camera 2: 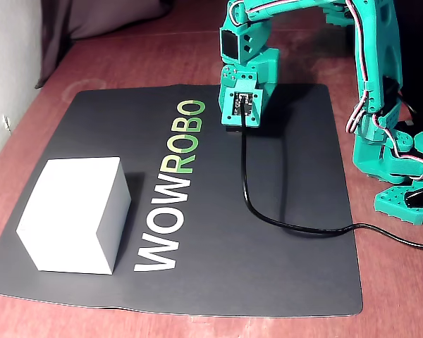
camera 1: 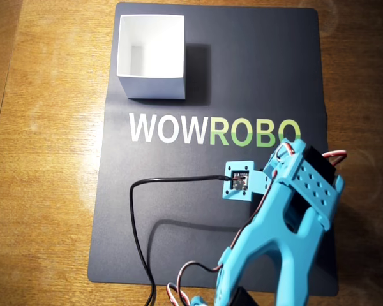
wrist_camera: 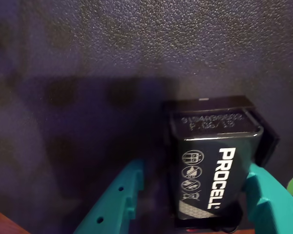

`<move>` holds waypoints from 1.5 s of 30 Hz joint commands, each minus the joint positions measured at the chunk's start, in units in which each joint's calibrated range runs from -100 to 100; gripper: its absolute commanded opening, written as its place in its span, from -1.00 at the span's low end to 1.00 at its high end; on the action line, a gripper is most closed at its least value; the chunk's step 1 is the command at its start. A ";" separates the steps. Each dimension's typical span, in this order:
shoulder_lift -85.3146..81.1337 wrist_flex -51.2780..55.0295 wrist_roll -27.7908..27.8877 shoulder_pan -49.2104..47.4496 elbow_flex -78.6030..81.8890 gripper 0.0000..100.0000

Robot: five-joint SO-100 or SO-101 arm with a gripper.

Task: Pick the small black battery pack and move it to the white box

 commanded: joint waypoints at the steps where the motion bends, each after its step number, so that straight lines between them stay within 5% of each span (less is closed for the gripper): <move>1: -0.10 3.59 0.22 -0.13 -1.36 -0.56; 12: -0.10 5.78 0.54 0.22 -1.36 -0.56; 27: 1.74 0.96 13.42 0.34 -1.36 -0.56; 45: 2.00 1.31 13.26 2.21 -1.36 -0.70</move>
